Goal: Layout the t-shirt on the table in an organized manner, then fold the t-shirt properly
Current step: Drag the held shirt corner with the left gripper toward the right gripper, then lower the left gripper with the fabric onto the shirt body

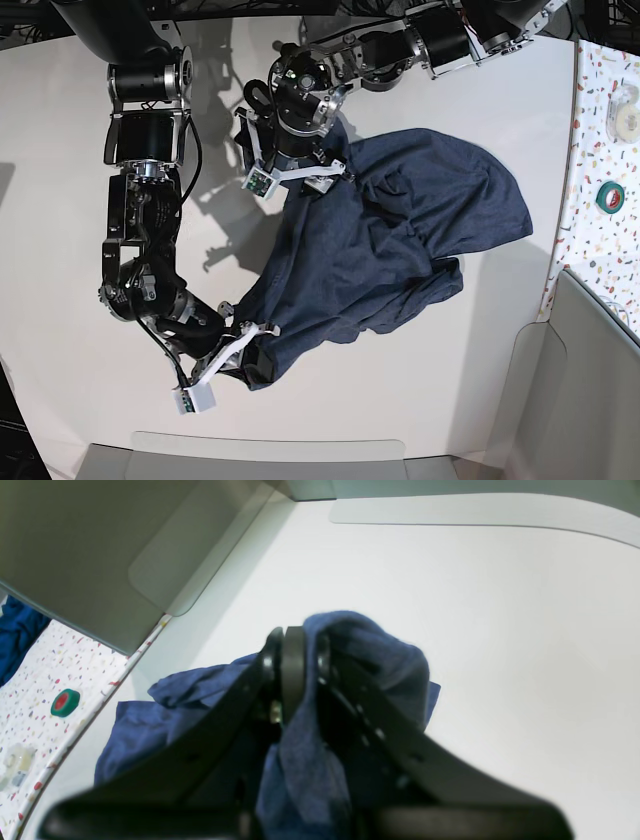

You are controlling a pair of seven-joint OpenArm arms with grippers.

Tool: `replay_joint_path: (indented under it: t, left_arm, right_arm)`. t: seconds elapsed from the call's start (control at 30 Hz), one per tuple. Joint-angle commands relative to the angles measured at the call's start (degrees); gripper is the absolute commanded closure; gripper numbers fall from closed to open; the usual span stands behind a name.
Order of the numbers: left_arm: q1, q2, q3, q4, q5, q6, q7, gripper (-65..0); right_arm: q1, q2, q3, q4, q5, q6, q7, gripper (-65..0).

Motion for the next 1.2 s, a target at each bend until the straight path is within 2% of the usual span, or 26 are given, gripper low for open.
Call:
replay_joint_path:
  t: [0.0, 0.4, 0.6, 0.7, 0.8, 1.17]
  left_arm:
    - [-1.2, 0.3, -0.3, 0.7, 1.0, 0.6, -1.7, -42.2]
    - [-1.9, 0.3, -0.4, 1.1, 1.0, 0.6, -2.1, -42.2]
    - [-1.8, 0.3, -0.2, 7.2, 1.1, 0.6, -2.4, -42.0]
    - [-1.7, 0.3, -0.2, 8.2, 5.4, 0.6, -2.4, -42.0]
    - [-1.5, 0.4, -0.2, 6.7, 8.5, 0.6, -2.5, -42.0]
    - [-1.6, 1.5, -0.8, -2.1, 8.6, 0.6, -8.1, -42.0]
  right_arm:
    - [1.9, -0.1, 0.0, 1.1, 1.0, 0.3, 1.8, -2.4]
    - [0.7, -0.9, 0.0, 1.1, 1.0, 0.3, 1.8, -2.4]
    - [0.4, -0.9, 0.0, 1.1, 1.0, 0.3, 1.8, -2.4]
    - [0.4, -0.9, 0.0, 1.1, 1.0, 0.3, 1.8, -2.4]
    - [0.4, -0.9, 0.0, 1.1, 1.0, 0.3, 1.8, -2.4]
    - [0.3, -0.8, 0.0, 1.1, 0.9, 0.3, 1.8, -2.4]
